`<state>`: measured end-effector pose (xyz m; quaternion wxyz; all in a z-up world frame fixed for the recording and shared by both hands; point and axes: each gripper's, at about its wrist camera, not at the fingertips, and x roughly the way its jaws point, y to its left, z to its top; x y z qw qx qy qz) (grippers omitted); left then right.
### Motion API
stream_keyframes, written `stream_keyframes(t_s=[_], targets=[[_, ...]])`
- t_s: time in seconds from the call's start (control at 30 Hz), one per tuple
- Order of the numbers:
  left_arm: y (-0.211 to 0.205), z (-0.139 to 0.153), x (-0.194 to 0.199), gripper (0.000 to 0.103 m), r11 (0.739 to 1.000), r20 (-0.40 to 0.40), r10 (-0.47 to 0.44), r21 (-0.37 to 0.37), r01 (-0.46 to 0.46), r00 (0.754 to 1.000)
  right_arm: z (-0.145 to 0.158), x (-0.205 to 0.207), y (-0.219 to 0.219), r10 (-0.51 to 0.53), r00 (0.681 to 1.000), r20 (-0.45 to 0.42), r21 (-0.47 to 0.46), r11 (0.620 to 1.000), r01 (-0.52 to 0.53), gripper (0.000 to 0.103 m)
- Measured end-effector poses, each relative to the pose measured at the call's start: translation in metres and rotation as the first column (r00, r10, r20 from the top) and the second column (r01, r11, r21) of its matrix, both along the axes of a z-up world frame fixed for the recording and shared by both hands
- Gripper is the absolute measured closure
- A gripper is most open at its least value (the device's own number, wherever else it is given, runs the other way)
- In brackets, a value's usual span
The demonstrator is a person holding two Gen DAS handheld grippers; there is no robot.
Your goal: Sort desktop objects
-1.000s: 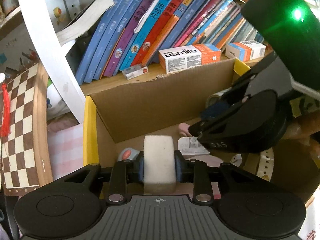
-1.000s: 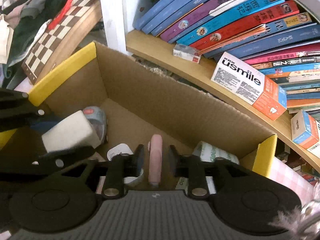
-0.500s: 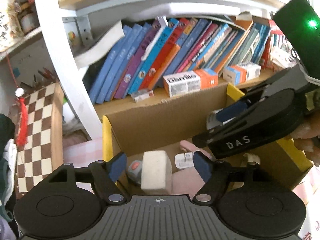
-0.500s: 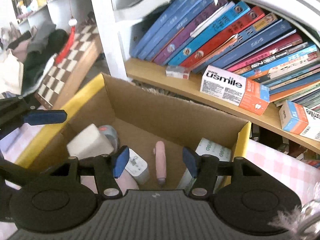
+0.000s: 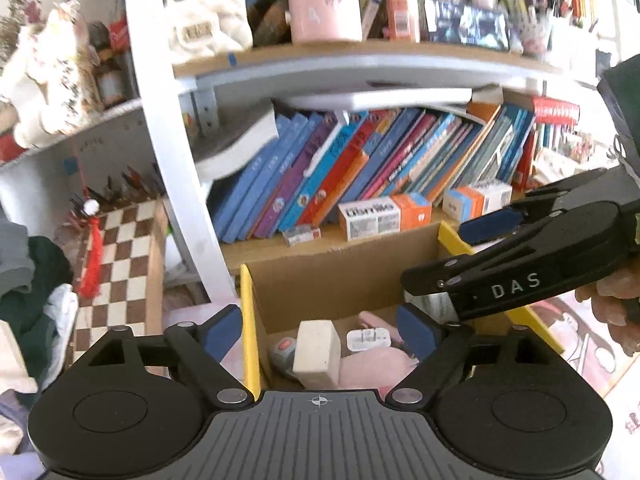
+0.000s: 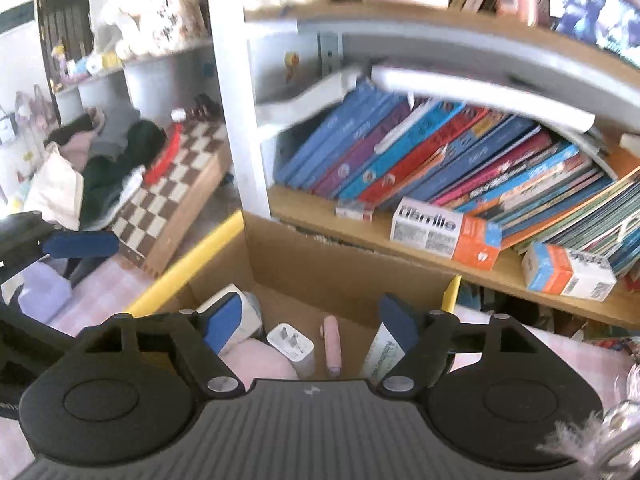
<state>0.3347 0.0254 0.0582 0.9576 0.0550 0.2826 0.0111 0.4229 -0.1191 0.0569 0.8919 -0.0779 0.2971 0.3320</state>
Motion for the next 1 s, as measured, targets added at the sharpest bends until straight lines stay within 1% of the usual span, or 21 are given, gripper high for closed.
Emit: stream_keyframes(t_s=[0.17, 0.27, 0.37, 0.43, 0.47, 0.7, 0.83, 1.0], targets=[[-0.004, 0.015, -0.027, 0.009, 1.0, 0.052, 0.012, -0.01, -0.011, 0.999, 0.016, -0.033, -0.017, -0.034, 0.998, 0.06, 0.031, 0.999, 0.032, 0.02], [-0.008, 0.022, -0.043, 0.008, 1.0, 0.078, -0.002, 0.003, 0.002, 0.997, 0.023, -0.056, -0.029, -0.066, 0.993, 0.095, 0.049, 0.997, 0.062, 0.016], [-0.009, 0.026, -0.061, 0.007, 1.0, 0.093, -0.003, 0.0, 0.003, 0.996, 0.027, -0.08, -0.04, -0.11, 0.988, 0.111, 0.063, 0.993, 0.103, 0.013], [-0.008, 0.027, -0.074, 0.004, 1.0, 0.103, 0.002, -0.014, 0.0, 0.995, 0.028, -0.096, -0.047, -0.14, 0.983, 0.118, 0.073, 0.989, 0.133, 0.011], [-0.008, 0.028, -0.081, 0.003, 1.0, 0.108, 0.005, -0.021, -0.002, 0.994, 0.028, -0.104, -0.05, -0.156, 0.98, 0.12, 0.076, 0.986, 0.148, 0.011], [-0.003, 0.022, -0.128, 0.003, 1.0, 0.1, 0.007, -0.026, -0.004, 0.995, 0.024, -0.162, -0.065, -0.233, 0.964, 0.13, 0.085, 0.971, 0.223, 0.01], [-0.001, 0.019, -0.154, 0.003, 1.0, 0.097, 0.009, -0.023, -0.007, 0.995, 0.019, -0.194, -0.068, -0.266, 0.954, 0.136, 0.082, 0.963, 0.257, 0.005], [-0.002, 0.011, -0.183, 0.002, 1.0, 0.088, 0.019, -0.011, -0.018, 0.996, 0.008, -0.233, -0.068, -0.296, 0.943, 0.154, 0.062, 0.955, 0.29, 0.003]])
